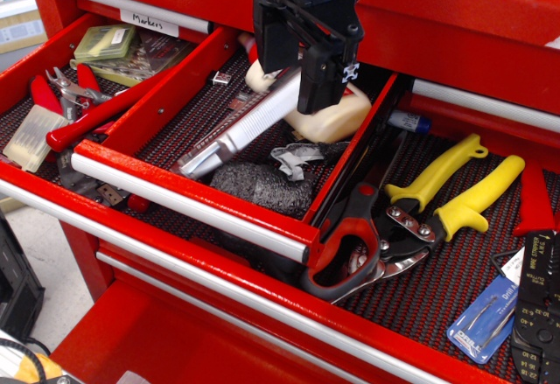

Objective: Pick up box cutter and put into drawer

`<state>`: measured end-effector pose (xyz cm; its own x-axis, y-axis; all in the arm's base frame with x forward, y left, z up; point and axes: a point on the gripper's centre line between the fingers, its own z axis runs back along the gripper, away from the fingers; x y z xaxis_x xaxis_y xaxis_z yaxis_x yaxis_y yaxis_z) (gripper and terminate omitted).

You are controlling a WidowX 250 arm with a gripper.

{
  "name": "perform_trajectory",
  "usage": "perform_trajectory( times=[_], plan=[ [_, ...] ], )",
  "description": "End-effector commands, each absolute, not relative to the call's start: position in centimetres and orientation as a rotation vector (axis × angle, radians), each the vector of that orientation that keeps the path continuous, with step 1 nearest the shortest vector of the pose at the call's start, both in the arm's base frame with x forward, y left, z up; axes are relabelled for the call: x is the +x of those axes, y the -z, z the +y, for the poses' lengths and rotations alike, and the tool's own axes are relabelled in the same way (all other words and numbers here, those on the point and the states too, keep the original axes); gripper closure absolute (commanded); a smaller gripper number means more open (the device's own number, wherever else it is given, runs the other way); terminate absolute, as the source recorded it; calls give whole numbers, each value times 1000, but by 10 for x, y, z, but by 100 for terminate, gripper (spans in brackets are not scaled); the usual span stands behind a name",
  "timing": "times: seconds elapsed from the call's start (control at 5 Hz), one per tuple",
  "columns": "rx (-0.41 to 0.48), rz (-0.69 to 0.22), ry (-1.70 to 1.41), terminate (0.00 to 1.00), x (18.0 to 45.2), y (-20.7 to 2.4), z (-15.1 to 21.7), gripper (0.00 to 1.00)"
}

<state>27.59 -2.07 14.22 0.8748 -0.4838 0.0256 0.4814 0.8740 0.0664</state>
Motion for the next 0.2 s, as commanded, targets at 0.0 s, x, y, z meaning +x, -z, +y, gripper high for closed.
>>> perform_trajectory(
  times=[0.0],
  plan=[
    [72, -92, 519, 100, 272, -156, -23, 0]
  ],
)
